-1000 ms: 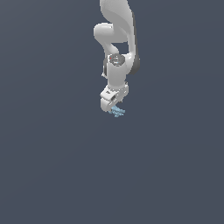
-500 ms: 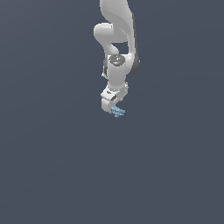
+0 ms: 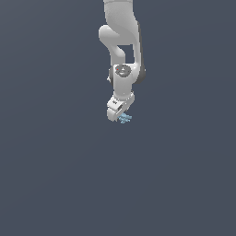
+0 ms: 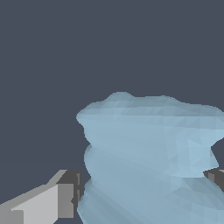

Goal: Pick up the object and move it to a goal position.

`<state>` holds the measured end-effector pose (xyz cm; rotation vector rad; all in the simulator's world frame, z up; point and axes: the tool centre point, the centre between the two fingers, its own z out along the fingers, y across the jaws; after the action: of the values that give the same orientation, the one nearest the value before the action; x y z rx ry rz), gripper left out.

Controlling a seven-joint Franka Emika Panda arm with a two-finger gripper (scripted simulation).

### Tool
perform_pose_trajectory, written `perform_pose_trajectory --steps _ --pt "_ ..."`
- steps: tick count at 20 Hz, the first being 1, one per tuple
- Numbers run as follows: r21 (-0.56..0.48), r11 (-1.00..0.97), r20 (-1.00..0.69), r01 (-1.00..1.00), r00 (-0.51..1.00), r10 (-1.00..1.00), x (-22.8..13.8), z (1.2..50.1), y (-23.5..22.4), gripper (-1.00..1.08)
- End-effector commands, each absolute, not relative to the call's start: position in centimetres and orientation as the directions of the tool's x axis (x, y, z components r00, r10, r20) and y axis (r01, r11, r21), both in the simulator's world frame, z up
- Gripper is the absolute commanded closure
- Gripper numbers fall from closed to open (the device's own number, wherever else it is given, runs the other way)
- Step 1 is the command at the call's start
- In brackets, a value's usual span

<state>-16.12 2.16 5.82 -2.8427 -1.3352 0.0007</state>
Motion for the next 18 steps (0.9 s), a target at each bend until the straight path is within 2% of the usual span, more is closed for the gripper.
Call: perform_pose_trajectory --steps 1,6,7,18 --pt "0.000 -0.638 0.000 0.770 0.638 0.770 -16.13 5.03 2.17 -0.92" --pt "0.000 -0.637 0.000 0.771 0.637 0.771 -16.13 4.46 2.17 -0.92" --pt "0.000 -0.637 0.000 0.771 0.637 0.771 -16.13 4.46 2.17 1.08" --pt "0.006 -0.639 0.005 0.769 0.639 0.769 -15.83 4.78 2.07 1.08"
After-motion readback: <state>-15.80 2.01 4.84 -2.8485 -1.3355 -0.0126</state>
